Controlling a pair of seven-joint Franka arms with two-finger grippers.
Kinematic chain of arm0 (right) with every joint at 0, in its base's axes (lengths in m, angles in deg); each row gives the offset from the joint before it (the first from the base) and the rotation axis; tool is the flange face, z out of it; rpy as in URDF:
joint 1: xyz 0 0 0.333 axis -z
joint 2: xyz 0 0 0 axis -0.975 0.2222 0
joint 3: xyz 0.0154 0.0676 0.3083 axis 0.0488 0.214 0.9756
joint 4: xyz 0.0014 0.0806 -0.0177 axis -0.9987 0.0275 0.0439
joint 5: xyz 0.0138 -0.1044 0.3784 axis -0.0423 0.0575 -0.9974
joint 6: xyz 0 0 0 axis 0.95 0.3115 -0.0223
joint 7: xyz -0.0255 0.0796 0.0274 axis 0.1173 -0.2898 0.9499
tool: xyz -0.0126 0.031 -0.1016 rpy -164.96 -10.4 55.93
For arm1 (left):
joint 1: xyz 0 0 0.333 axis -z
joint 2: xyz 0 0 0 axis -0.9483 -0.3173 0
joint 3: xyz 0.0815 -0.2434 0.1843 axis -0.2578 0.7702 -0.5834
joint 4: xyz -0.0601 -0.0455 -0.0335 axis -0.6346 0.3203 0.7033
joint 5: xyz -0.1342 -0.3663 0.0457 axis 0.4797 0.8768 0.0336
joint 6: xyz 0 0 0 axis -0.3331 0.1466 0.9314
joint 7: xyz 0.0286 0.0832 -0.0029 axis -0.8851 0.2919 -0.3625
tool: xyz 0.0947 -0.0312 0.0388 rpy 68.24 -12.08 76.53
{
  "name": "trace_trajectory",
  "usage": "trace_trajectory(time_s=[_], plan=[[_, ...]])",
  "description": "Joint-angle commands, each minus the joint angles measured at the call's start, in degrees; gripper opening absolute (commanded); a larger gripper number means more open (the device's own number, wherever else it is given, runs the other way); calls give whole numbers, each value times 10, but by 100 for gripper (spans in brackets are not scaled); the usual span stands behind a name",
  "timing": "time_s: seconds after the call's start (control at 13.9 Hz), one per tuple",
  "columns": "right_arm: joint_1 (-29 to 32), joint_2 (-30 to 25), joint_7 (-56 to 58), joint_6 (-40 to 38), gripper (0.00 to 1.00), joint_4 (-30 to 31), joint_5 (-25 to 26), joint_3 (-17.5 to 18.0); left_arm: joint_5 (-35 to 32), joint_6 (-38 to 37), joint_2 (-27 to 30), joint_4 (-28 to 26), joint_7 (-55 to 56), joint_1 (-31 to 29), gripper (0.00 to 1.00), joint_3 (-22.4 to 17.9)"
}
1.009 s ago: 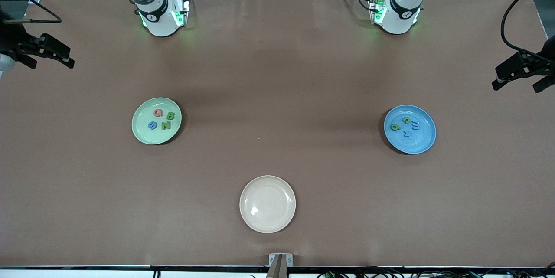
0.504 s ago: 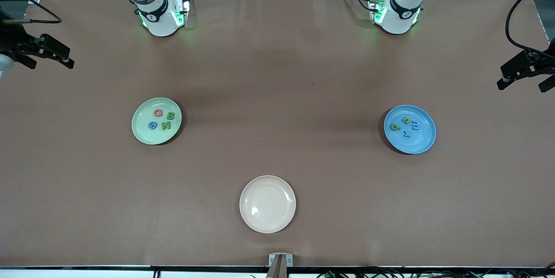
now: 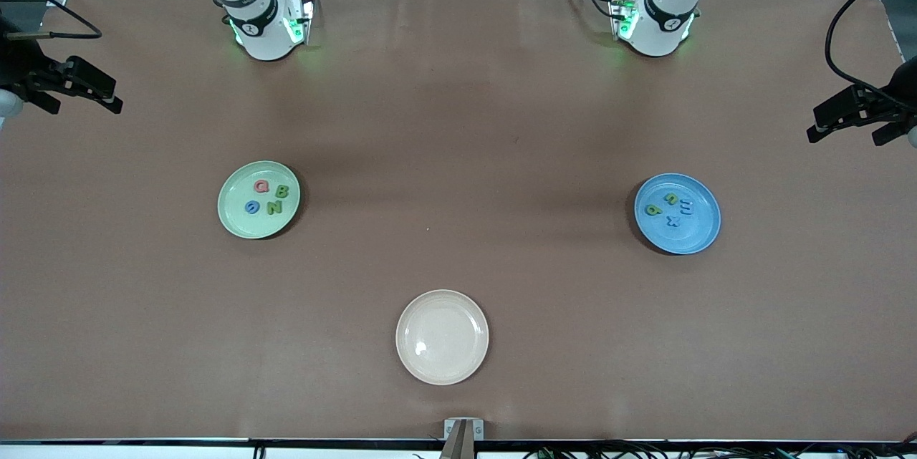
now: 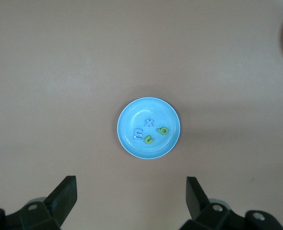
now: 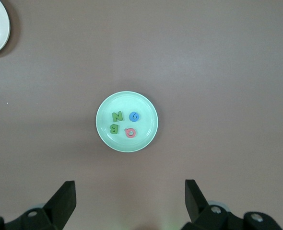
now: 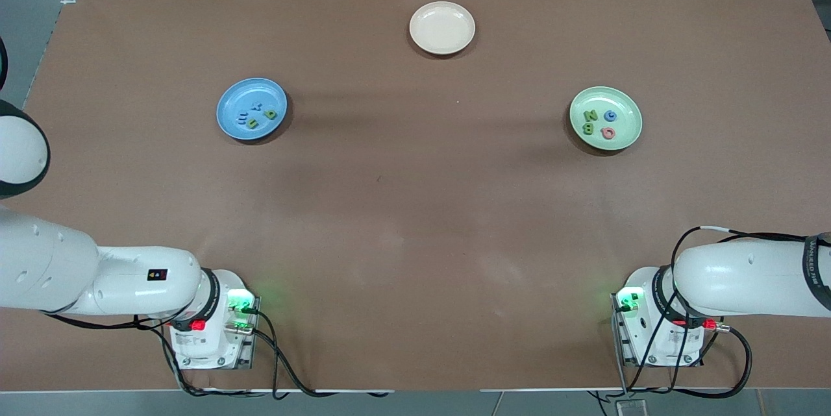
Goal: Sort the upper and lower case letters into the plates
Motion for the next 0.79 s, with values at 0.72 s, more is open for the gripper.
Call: trace_trajectory(time_s=[0.72], plan=[[3,-18,-3,12,100,20,9,3,-7,-12,5,17,59,5,100,14]])
